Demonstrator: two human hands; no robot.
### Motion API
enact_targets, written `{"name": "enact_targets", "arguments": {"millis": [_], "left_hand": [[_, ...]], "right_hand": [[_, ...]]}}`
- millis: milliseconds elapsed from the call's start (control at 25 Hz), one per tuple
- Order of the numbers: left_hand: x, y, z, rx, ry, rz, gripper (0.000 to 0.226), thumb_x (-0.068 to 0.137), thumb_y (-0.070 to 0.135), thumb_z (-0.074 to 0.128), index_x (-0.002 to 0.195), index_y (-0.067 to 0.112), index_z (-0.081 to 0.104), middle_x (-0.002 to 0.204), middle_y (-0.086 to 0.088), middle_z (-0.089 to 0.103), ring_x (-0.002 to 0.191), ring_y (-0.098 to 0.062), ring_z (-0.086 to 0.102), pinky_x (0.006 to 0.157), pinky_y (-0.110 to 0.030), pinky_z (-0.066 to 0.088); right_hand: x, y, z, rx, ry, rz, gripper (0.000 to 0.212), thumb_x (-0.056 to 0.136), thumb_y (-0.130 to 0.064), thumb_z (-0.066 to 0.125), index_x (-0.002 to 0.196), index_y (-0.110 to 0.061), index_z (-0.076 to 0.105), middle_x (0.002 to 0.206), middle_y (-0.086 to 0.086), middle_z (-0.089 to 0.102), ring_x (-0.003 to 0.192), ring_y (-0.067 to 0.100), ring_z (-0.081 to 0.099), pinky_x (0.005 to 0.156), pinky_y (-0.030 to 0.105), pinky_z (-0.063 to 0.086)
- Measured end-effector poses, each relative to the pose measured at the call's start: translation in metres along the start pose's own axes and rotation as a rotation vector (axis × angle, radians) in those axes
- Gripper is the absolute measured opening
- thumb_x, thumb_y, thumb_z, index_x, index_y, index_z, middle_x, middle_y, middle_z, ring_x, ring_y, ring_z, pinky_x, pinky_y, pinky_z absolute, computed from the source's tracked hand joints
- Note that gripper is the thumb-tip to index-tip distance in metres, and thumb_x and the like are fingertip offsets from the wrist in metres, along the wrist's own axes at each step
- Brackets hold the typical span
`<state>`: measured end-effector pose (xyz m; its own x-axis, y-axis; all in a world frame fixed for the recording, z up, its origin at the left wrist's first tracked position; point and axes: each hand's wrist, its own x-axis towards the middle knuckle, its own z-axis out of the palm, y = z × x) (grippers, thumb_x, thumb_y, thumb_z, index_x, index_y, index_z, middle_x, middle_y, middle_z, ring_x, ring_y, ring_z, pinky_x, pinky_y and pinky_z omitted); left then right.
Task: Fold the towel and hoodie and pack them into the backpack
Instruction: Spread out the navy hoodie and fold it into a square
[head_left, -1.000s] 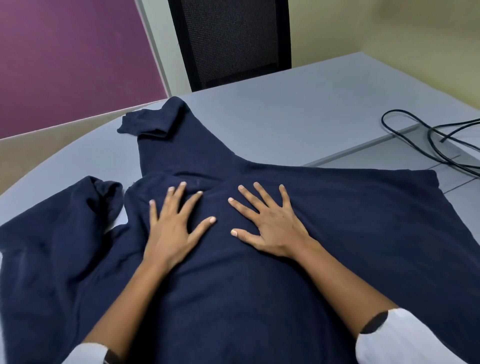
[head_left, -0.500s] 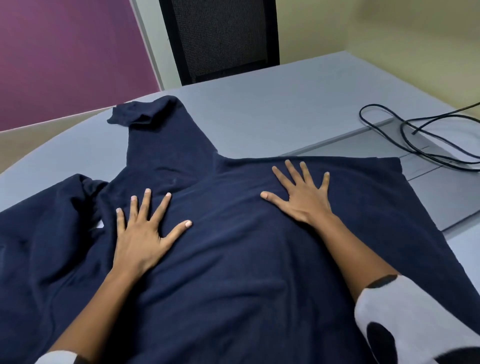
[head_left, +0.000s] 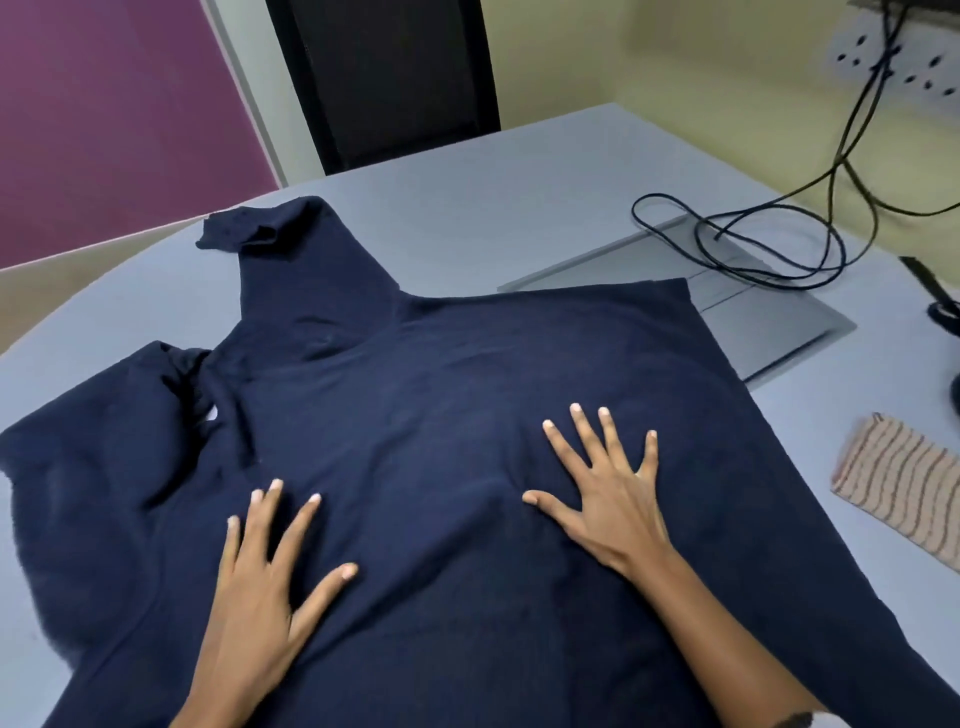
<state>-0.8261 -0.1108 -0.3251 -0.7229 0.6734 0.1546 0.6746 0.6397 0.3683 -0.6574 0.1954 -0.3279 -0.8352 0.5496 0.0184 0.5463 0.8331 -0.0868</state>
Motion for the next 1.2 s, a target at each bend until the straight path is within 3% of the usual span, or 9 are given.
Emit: {"name": "enact_targets", "arguments": {"millis": [320,480,880,1120,1200], "left_hand": [[-0.118,0.026,-0.011,0.099,-0.141,-0.077,0.092,0.075,0.085,0.026,0.143,0.025,0.04,0.157,-0.009,0.021,0.144,-0.026,0.019,0.111,-0.056,0.013],[-0.157,0.044,-0.018,0.158,-0.216,-0.013,0.094,0.071,0.086,0.034,0.146,0.03,0.033,0.159,-0.007,0.015,0.146,-0.025,0.014,0.109,-0.062,0.011],[-0.236,0.099,-0.016,0.224,-0.306,-0.14,0.086,0.078,0.083,0.018,0.149,0.034,0.023,0.161,0.003,0.006,0.147,-0.018,0.007,0.11,-0.063,0.008],[-0.286,0.126,-0.014,0.256,-0.327,-0.272,0.084,0.081,0.08,0.007,0.151,0.035,0.007,0.161,0.005,-0.001,0.147,-0.017,0.001,0.111,-0.061,0.005],[-0.296,0.133,-0.015,0.286,-0.344,-0.263,0.075,0.088,0.07,0.023,0.151,0.031,0.013,0.16,-0.002,0.005,0.147,-0.023,0.008,0.108,-0.065,0.011]], "right_hand": [[-0.115,0.036,-0.011,-0.053,-0.026,0.146,0.082,0.079,-0.086,0.007,0.15,-0.044,0.01,0.161,-0.005,0.008,0.148,0.019,0.003,0.111,0.066,0.003],[-0.147,0.048,-0.015,-0.064,-0.072,0.098,0.084,0.08,-0.085,0.009,0.151,-0.041,0.01,0.161,-0.004,0.006,0.149,0.021,0.003,0.109,0.068,0.005],[-0.211,0.086,-0.025,-0.049,-0.121,-0.036,0.082,0.084,-0.081,0.012,0.152,-0.036,0.013,0.161,-0.001,0.008,0.148,0.023,0.005,0.108,0.07,0.004],[-0.261,0.111,-0.031,0.001,-0.156,-0.069,0.086,0.089,-0.074,0.015,0.153,-0.016,0.017,0.161,0.003,0.009,0.148,0.02,0.008,0.114,0.061,0.009],[-0.277,0.125,-0.034,0.021,-0.19,-0.029,0.089,0.089,-0.073,0.01,0.152,-0.01,0.017,0.161,0.005,0.01,0.148,0.02,0.007,0.117,0.057,0.008]]}}
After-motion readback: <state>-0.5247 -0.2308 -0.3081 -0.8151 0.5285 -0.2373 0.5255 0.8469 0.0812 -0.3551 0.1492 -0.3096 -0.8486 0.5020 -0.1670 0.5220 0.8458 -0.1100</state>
